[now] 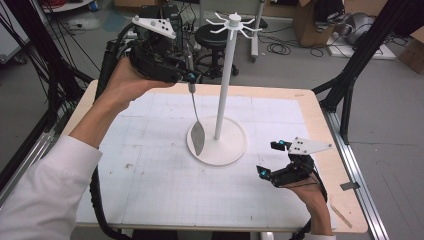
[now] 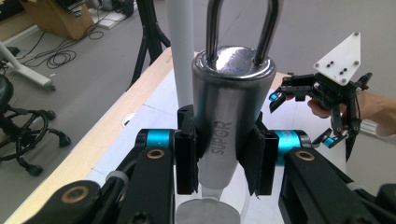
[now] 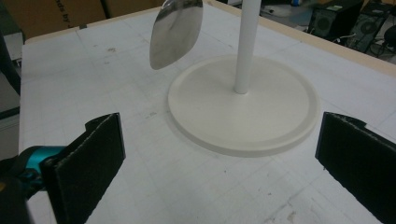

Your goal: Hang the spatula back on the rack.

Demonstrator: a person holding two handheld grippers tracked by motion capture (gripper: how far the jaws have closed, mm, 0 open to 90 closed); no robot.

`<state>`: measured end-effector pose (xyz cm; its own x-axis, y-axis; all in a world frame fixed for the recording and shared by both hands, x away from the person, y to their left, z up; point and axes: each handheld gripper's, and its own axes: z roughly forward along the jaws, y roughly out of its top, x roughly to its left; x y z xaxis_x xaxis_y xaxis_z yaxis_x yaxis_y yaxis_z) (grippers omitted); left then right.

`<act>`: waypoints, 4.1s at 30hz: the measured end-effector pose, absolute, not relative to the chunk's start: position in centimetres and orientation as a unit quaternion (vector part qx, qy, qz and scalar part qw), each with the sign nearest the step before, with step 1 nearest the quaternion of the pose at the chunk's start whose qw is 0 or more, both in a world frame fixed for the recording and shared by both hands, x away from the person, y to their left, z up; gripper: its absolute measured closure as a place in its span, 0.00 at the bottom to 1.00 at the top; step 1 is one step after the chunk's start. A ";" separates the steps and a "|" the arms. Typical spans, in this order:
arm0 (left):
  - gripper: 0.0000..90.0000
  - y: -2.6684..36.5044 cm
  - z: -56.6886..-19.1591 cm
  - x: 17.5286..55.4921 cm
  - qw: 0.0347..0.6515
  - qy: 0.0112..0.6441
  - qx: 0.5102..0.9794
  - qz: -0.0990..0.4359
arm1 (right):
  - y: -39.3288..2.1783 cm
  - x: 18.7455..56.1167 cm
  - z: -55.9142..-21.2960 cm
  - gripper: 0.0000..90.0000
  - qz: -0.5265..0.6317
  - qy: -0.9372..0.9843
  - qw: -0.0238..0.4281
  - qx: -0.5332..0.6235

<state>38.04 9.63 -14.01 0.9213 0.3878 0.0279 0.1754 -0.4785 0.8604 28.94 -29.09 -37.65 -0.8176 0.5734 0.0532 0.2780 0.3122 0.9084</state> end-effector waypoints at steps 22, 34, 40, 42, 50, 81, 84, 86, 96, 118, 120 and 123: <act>0.76 7.8 -12.3 39.6 0.483 0.165 0.853 0.108 | -30.0 28.9 -37.7 0.00 0.529 0.790 0.146 0.272; 0.76 6.8 -12.0 40.0 0.473 0.166 0.859 0.104 | -29.9 28.8 -37.8 0.00 0.529 0.791 0.144 0.271; 0.76 6.5 -11.7 40.3 0.468 0.171 0.861 0.103 | -29.9 28.8 -37.8 0.00 0.531 0.790 0.143 0.270; 0.76 6.2 -11.7 40.3 0.465 0.169 0.863 0.102 | -29.9 28.8 -37.9 0.00 0.531 0.790 0.144 0.270; 0.76 5.7 -11.7 40.7 0.461 0.172 0.865 0.102 | -29.8 28.8 -37.9 0.00 0.532 0.791 0.140 0.268; 0.67 5.5 -12.8 41.6 0.468 0.174 0.861 0.101 | -29.5 28.9 -38.2 0.00 0.529 0.793 0.137 0.268; 0.52 6.3 -12.8 41.0 0.463 0.165 0.862 0.123 | -29.4 28.9 -38.3 0.00 0.528 0.794 0.138 0.268; 0.44 7.2 -13.2 40.4 0.488 0.153 0.849 0.130 | -29.4 28.8 -38.3 0.00 0.528 0.794 0.139 0.269; 0.10 11.8 -15.2 37.8 0.517 0.150 0.828 0.156 | -29.5 28.5 -38.1 0.00 0.533 0.788 0.140 0.275; 0.02 22.5 -26.0 30.0 0.583 0.187 0.768 0.188 | -29.3 28.6 -37.9 0.00 0.543 0.779 0.150 0.276; 0.02 23.1 -27.2 29.4 0.589 0.191 0.762 0.188 | -29.3 28.5 -37.8 0.00 0.546 0.777 0.150 0.275; 0.02 23.6 -29.0 28.6 0.586 0.192 0.764 0.191 | -29.2 28.5 -37.7 0.00 0.549 0.776 0.151 0.272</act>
